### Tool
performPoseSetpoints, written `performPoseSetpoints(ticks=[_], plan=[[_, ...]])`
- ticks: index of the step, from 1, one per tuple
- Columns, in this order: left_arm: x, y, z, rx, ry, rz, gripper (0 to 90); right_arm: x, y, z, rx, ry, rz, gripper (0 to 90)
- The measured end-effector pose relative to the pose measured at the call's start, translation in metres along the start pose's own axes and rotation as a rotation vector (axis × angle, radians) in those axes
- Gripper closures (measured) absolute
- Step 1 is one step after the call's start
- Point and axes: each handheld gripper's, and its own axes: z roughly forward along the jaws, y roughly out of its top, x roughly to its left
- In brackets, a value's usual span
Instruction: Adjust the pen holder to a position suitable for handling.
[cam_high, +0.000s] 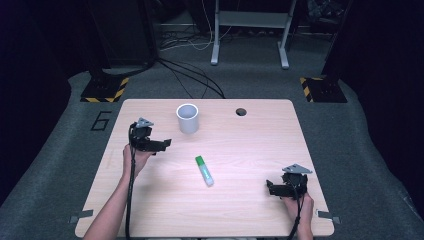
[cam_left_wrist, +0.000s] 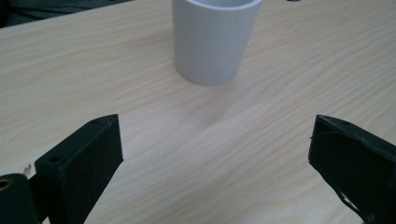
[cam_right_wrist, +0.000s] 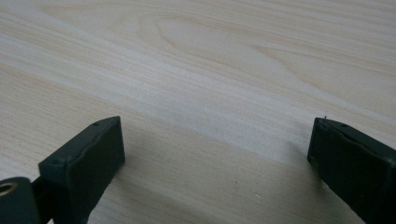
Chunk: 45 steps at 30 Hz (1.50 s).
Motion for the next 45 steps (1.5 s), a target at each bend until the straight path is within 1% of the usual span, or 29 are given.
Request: performPoseSetpoints(ticks=[8,10,12,14,15,16,17,18,19,20,21,22,23,24,27,28,29,30,31,34,35,36,37,39,40,41,42,43,45], plan=[[0.004,0.014,0.01,0.012,-0.017,0.002,3.2,0.0,0.0,0.0,0.005,-0.001,0.0,3.5],[0.005,0.021,0.014,0.016,-0.01,0.016,3.7,0.0,0.0,0.0,0.004,0.0,0.0,3.5],[0.005,0.023,0.016,0.014,-0.024,0.01,3.6,0.0,0.0,0.0,0.004,-0.001,0.0,3.5],[0.005,0.031,0.021,0.007,-0.021,0.016,3.8,0.0,0.0,0.0,0.0,0.0,0.0,3.5],[0.005,0.033,0.023,0.018,-0.018,0.03,4.5,0.0,0.0,0.0,0.0,0.0,0.0,3.5],[0.005,0.036,0.026,0.027,-0.035,0.025,4.2,0.0,0.0,0.0,0.001,0.001,0.0,3.5],[0.005,0.038,0.029,0.014,-0.05,0.004,4.1,0.0,0.0,0.0,0.0,0.0,0.0,3.5],[0.005,0.041,0.03,0.016,-0.058,-0.002,4.1,0.0,0.0,0.0,0.001,0.0,0.0,3.5],[0.004,0.043,0.032,0.012,-0.048,0.011,4.7,0.0,0.0,0.0,0.001,0.001,0.0,3.5],[0.004,0.046,0.035,0.019,-0.055,0.01,4.3,0.0,0.0,0.0,0.001,0.0,0.001,3.5],[0.004,0.049,0.037,0.017,-0.069,-0.006,4.2,0.0,0.0,0.0,0.002,0.0,-0.001,3.5],[0.004,0.049,0.037,0.017,-0.069,-0.006,4.3,0.0,0.0,0.0,0.004,0.0,0.0,3.5],[0.003,0.052,0.04,0.011,-0.073,-0.022,4.3,0.0,0.0,0.0,0.004,0.0,0.0,3.5],[0.002,0.057,0.043,0.019,-0.066,0.007,4.6,0.0,0.0,0.0,0.002,0.0,0.0,3.5],[0.001,0.062,0.047,0.006,-0.065,0.005,4.5,0.0,0.0,0.0,0.003,0.0,0.0,3.5],[-0.001,0.065,0.049,0.002,-0.053,0.016,4.5,0.0,0.0,0.0,0.003,0.0,0.0,3.6],[-0.003,0.069,0.053,0.021,-0.043,0.045,5.4,0.0,0.0,0.0,0.003,0.0,0.0,3.6],[-0.003,0.069,0.053,0.021,-0.043,0.045,4.5,0.0,0.0,0.0,0.003,0.0,0.0,3.6],[-0.002,0.073,0.059,0.028,-0.063,0.025,4.3,0.0,0.0,0.0,0.003,0.0,-0.001,3.6],[-0.003,0.077,0.066,0.028,-0.033,0.048,5.0,0.0,0.0,0.0,0.003,0.0,-0.001,3.7],[-0.003,0.079,0.069,0.044,-0.041,0.049,5.1,0.0,0.0,0.0,0.003,0.0,-0.002,3.7],[-0.003,0.08,0.073,0.04,-0.054,0.026,4.4,0.0,0.0,0.0,0.002,0.0,-0.002,3.7],[-0.002,0.081,0.075,0.04,-0.055,0.021,4.4,0.0,0.0,0.0,-0.003,0.0,-0.002,3.8],[-0.002,0.083,0.077,0.045,-0.05,0.03,4.5,0.0,0.0,0.0,-0.002,0.0,-0.001,3.8],[-0.004,0.084,0.08,0.033,-0.037,0.028,4.5,0.0,0.0,0.0,-0.003,0.0,-0.001,3.9],[-0.004,0.086,0.083,0.042,-0.026,0.049,5.1,0.0,0.0,0.0,-0.004,0.0,-0.002,4.0],[-0.004,0.086,0.083,0.042,-0.026,0.049,4.8,0.0,0.0,0.0,-0.004,0.0,-0.002,4.0],[-0.003,0.088,0.087,0.046,-0.041,0.028,4.8,0.0,0.0,0.0,-0.004,0.0,-0.002,4.0],[-0.003,0.09,0.09,0.044,-0.033,0.021,4.4,0.0,0.0,0.0,-0.004,0.0,-0.002,4.0]])
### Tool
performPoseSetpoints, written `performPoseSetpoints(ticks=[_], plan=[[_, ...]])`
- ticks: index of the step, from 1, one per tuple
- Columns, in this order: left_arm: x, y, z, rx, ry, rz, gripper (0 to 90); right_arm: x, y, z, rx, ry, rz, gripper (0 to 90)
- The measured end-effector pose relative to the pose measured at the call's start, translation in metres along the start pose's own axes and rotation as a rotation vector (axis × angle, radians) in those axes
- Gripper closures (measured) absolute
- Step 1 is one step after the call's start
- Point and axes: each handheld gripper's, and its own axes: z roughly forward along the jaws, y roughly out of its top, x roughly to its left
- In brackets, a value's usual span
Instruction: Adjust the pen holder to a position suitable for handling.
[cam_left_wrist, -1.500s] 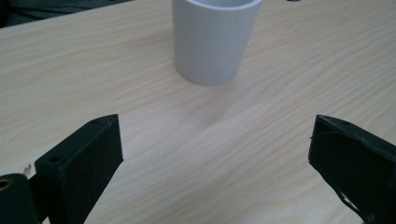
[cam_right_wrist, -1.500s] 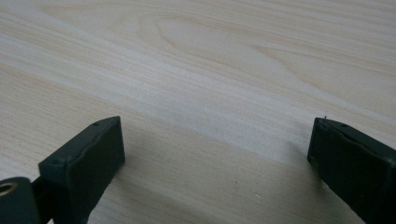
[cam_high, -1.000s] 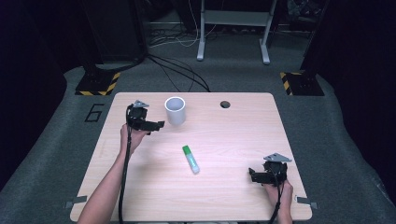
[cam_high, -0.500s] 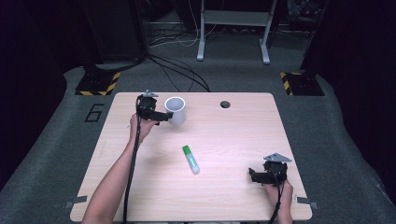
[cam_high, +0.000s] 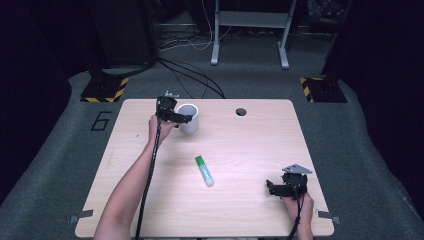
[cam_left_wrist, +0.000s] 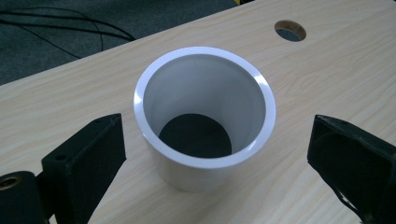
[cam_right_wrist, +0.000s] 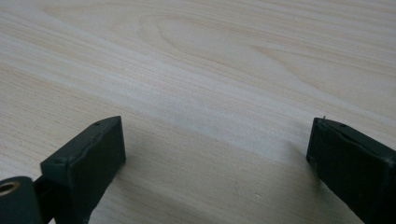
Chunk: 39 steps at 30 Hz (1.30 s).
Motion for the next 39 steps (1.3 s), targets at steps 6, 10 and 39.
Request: performPoseSetpoints(ticks=[6,10,39], plan=[[-0.001,0.006,0.011,0.006,0.002,0.004,3.9,0.0,0.0,0.0,0.0,0.001,0.0,4.2],[-0.002,0.01,0.021,0.009,0.014,-0.007,3.6,0.0,0.0,0.0,-0.003,0.002,-0.008,4.2],[-0.01,0.003,0.044,0.058,0.037,0.018,5.8,0.0,0.0,0.0,-0.004,0.003,-0.009,4.7]])
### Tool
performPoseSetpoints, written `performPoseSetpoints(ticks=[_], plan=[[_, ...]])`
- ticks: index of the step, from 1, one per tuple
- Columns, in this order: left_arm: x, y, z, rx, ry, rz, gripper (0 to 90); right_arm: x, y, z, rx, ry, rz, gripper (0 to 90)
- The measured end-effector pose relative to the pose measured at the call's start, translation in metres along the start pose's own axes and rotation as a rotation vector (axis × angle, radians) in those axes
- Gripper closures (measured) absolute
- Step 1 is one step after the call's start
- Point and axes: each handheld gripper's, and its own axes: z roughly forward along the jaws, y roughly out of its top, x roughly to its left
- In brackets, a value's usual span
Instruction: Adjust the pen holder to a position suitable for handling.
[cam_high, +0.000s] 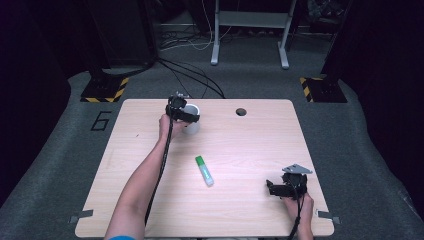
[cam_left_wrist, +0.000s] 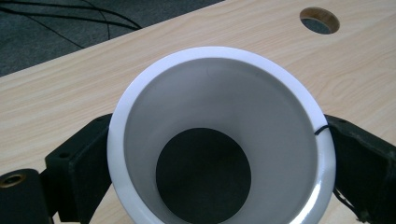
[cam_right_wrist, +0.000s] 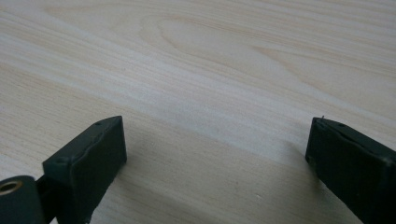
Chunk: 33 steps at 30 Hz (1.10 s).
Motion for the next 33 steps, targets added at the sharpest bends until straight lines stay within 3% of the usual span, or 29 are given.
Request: performPoseSetpoints(ticks=[23,33], plan=[[-0.035,-0.01,-0.004,-0.031,-0.022,0.023,5.8,0.0,0.0,0.0,0.001,0.0,-0.001,4.8],[-0.048,-0.013,-0.008,-0.023,-0.033,0.04,5.8,0.0,0.0,0.0,0.005,-0.001,0.0,5.0]])
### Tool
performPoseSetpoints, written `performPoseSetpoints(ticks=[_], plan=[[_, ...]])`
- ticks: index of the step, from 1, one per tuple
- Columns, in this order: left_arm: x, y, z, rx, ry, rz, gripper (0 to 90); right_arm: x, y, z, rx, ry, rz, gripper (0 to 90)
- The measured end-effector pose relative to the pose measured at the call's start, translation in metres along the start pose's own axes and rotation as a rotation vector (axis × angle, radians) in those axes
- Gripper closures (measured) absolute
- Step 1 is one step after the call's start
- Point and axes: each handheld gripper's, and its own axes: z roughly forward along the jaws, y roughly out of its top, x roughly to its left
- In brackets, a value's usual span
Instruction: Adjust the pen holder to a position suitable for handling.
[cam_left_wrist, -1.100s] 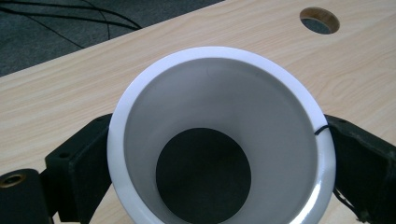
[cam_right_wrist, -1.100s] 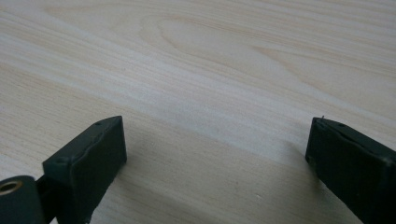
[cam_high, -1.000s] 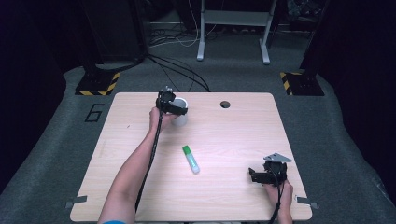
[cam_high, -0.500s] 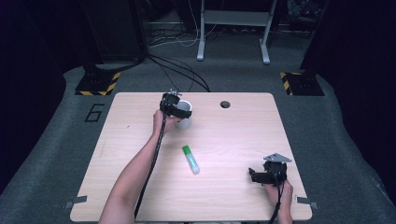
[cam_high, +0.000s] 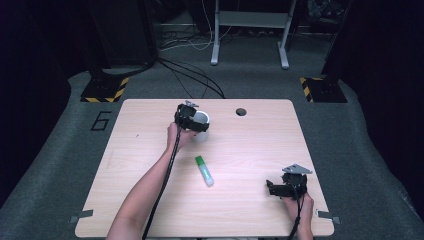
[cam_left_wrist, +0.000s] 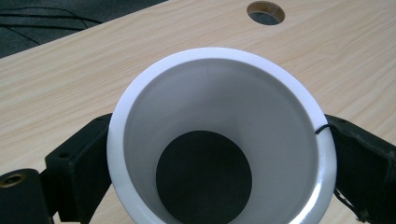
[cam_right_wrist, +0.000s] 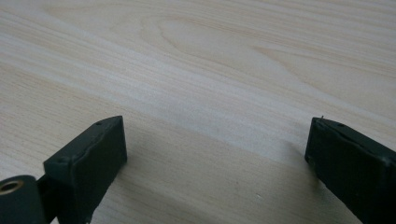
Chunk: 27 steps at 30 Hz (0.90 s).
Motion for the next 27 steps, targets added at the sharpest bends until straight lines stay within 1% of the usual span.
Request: performPoseSetpoints(ticks=[2,3,5,7,8,9,10,12,18,20,21,24,25,26,27], plan=[[-0.004,0.0,0.0,-0.002,-0.005,0.004,5.8,0.0,0.0,0.0,0.0,0.001,0.001,5.4],[-0.006,0.0,0.001,-0.006,-0.004,-0.003,5.8,0.0,0.0,0.0,0.0,0.001,0.001,5.5],[-0.012,0.0,0.001,0.0,-0.015,0.015,5.8,0.001,0.0,0.0,0.001,0.001,0.006,5.5],[-0.017,0.0,0.002,-0.01,-0.024,0.008,5.8,0.001,0.0,0.0,0.001,0.001,0.005,5.6],[-0.019,0.0,0.002,-0.006,-0.021,0.016,5.8,0.001,0.0,0.0,0.001,0.001,0.005,5.6],[-0.022,0.0,0.002,-0.013,-0.019,0.009,5.8,0.001,0.0,0.0,0.001,0.001,0.005,5.6],[-0.025,0.0,0.002,-0.005,-0.023,0.024,5.8,0.001,0.0,0.0,0.0,0.001,0.006,5.6],[-0.029,0.0,0.001,-0.004,-0.028,0.024,5.8,0.001,0.0,0.0,0.0,0.001,0.005,5.7],[-0.038,-0.002,-0.001,-0.002,-0.027,0.026,5.8,0.0,0.0,0.0,0.0,0.003,0.002,5.9],[-0.042,-0.003,-0.002,0.003,-0.036,0.028,5.7,0.001,0.0,0.0,-0.002,0.003,0.004,5.9],[-0.044,-0.003,-0.002,-0.002,-0.031,0.027,5.8,0.001,0.0,0.0,0.0,0.002,0.004,5.9],[-0.051,-0.005,-0.002,-0.006,-0.037,0.034,5.7,0.001,0.0,0.0,-0.001,0.002,0.003,5.9],[-0.052,-0.005,-0.003,0.0,-0.036,0.036,5.7,0.001,0.0,0.0,-0.004,0.003,0.004,5.9],[-0.056,-0.005,-0.002,-0.012,-0.035,0.025,5.7,0.0,0.0,0.0,-0.002,0.003,0.003,5.9],[-0.057,-0.006,-0.002,-0.01,-0.037,0.026,5.7,0.001,0.0,0.0,-0.002,0.002,0.004,5.9]])
